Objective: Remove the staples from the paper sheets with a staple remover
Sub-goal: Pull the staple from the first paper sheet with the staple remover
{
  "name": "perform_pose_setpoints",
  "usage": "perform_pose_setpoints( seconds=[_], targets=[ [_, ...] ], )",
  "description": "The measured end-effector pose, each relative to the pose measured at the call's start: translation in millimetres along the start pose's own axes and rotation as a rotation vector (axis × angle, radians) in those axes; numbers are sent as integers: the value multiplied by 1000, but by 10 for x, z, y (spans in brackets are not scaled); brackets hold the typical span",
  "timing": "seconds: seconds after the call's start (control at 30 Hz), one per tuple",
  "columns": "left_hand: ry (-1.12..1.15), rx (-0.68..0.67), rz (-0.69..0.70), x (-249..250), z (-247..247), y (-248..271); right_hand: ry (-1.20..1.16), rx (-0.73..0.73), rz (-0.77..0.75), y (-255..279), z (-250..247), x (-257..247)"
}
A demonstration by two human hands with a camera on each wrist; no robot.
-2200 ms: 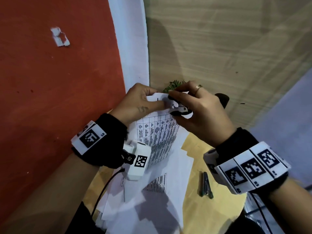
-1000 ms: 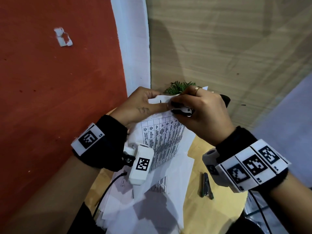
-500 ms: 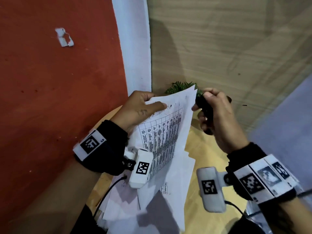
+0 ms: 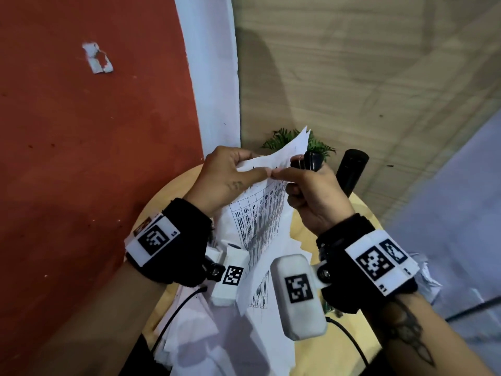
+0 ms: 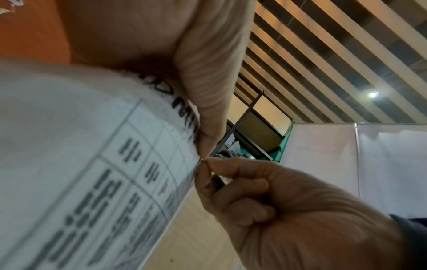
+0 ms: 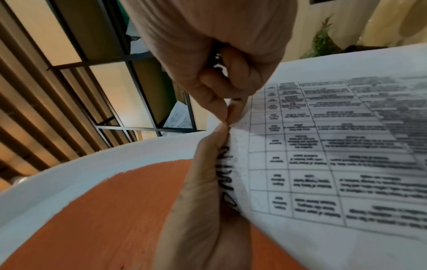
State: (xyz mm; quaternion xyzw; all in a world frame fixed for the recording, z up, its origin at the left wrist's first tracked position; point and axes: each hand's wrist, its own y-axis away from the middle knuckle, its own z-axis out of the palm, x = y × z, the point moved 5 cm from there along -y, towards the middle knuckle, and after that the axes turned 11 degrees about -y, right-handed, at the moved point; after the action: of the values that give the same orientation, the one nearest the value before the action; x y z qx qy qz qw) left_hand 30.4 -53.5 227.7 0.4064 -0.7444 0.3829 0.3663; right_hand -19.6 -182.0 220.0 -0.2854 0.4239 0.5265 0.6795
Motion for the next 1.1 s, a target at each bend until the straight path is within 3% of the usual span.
perform_pose_setpoints(
  seconds=[0.07, 0.2, 0.43, 0.77, 0.87, 0.97, 1.1],
  targets=[
    [-5, 0, -14, -14, 14, -15, 86, 16, -108, -28, -6, -29],
    [-23, 15, -60, -18, 28, -51, 478, 48, -461, 41, 71, -93],
    [-6, 64, -102, -35, 84, -78, 801, 11, -928, 270, 260, -149],
    [235, 97, -227, -151, 156, -37, 1179, -116, -1214, 288, 366, 0],
    [285, 92, -202, -125, 145, -31, 1000, -90, -1134, 257, 300, -55],
    [223, 14, -142, 6, 77, -14, 676, -70, -845, 117, 154, -122],
    [162, -94, -64, 95, -4, -23, 383, -206, -430, -26, 108, -155]
  ],
)
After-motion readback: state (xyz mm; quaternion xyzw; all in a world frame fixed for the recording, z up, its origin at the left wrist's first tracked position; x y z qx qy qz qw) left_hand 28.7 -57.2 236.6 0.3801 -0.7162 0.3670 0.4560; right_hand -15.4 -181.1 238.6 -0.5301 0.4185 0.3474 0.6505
